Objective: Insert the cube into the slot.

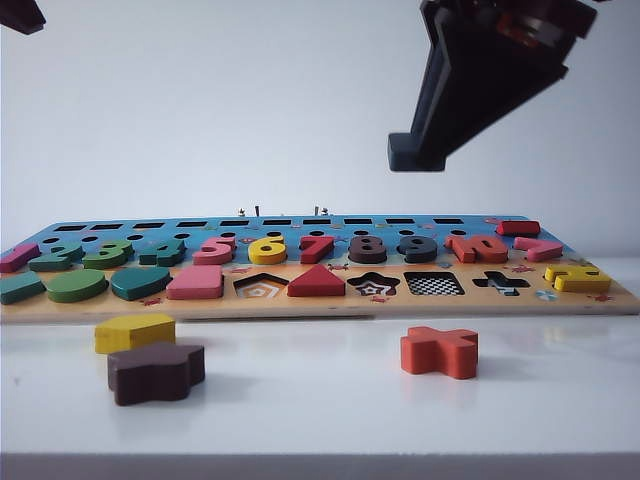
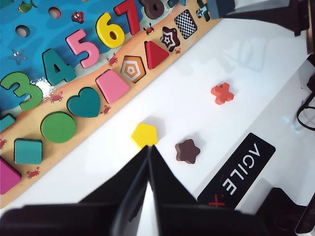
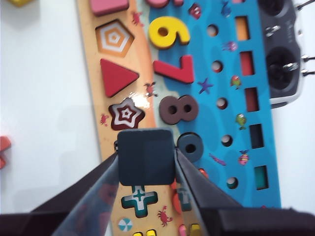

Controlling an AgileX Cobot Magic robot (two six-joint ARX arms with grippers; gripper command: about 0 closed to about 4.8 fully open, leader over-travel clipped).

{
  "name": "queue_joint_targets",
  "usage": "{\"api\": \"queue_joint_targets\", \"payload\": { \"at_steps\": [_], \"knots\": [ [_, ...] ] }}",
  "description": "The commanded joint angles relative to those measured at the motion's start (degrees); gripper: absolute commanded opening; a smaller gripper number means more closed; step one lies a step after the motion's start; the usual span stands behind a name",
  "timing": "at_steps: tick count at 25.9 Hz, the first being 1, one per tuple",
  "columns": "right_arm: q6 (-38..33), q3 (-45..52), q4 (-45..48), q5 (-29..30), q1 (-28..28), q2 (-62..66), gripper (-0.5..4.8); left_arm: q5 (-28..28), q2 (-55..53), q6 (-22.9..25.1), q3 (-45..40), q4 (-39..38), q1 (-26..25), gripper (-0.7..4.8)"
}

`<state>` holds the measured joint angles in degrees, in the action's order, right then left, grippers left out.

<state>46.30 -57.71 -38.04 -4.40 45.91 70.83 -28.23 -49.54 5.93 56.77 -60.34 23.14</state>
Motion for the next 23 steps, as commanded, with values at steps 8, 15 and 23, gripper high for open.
{"api": "queue_joint_targets", "payload": {
  "at_steps": [8,15,23],
  "knots": [
    [0.7,3.0,2.8,1.9,-2.0,0.5,1.92,-0.4,0.0,0.1,0.2,0.4,0.0,0.17],
    [2.4,3.1,3.7,1.8,-2.1,3.5,1.92,-0.4,0.0,0.1,0.2,0.4,0.0,0.17],
    [3.9,3.1,4.8,1.9,-3.9,5.5,1.92,-0.4,0.0,0.1,0.2,0.4,0.0,0.17]
  ]
}}
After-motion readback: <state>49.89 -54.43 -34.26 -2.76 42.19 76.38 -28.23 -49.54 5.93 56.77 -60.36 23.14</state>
